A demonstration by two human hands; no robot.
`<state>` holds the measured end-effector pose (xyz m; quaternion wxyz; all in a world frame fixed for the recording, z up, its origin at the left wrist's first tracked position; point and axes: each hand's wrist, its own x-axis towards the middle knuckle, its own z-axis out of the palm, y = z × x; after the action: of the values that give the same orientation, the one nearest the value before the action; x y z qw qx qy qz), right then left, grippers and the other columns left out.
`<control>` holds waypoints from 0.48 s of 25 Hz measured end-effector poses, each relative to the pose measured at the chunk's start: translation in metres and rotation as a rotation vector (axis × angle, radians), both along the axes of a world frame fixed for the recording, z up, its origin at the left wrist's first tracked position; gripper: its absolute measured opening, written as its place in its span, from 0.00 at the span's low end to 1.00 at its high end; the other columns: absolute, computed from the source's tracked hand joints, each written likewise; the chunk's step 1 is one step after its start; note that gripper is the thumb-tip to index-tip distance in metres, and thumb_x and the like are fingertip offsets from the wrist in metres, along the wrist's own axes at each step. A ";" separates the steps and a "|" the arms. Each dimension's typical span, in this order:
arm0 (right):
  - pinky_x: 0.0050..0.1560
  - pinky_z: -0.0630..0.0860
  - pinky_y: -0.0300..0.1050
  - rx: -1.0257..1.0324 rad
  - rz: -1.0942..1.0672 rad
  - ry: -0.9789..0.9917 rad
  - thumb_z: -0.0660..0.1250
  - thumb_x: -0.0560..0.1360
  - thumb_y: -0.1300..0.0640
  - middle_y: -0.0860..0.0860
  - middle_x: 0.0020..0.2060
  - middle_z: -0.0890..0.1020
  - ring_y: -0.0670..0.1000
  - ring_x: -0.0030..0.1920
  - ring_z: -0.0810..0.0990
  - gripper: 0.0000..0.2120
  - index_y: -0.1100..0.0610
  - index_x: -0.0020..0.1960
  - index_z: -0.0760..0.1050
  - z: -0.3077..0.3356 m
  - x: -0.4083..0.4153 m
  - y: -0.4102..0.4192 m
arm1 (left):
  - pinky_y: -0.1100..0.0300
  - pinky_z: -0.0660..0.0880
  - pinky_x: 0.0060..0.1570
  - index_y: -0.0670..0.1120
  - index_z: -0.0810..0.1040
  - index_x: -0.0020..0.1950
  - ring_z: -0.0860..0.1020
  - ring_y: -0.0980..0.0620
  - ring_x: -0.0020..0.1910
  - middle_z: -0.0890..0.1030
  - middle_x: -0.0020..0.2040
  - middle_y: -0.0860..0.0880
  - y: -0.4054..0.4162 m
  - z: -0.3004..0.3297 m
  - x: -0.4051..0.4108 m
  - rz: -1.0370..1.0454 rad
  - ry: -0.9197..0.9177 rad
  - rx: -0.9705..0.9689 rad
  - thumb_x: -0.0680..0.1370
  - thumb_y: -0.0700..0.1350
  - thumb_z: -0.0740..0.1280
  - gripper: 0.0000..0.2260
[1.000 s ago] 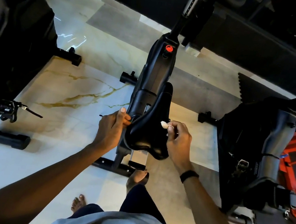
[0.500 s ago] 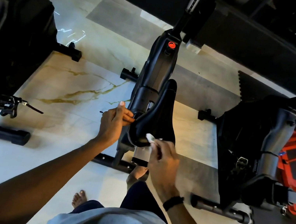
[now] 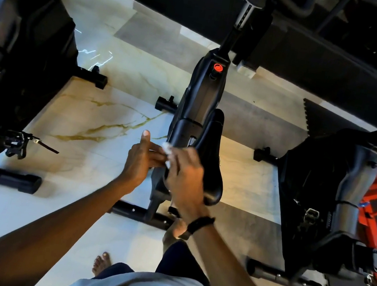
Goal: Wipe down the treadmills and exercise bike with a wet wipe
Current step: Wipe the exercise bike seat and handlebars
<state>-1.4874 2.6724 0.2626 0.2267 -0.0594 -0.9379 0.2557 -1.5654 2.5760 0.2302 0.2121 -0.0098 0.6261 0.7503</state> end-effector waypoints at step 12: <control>0.50 0.73 0.45 0.409 0.301 -0.254 0.59 0.70 0.71 0.53 0.46 0.73 0.53 0.48 0.70 0.18 0.60 0.56 0.79 -0.002 0.044 0.021 | 0.40 0.77 0.54 0.47 0.80 0.48 0.82 0.41 0.47 0.84 0.44 0.44 0.012 -0.006 0.023 0.195 0.049 -0.201 0.78 0.67 0.48 0.30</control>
<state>-1.4437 2.6936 0.2602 0.0740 0.0959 -0.9892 0.0823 -1.5424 2.5881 0.2239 0.1208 -0.0738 0.6991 0.7009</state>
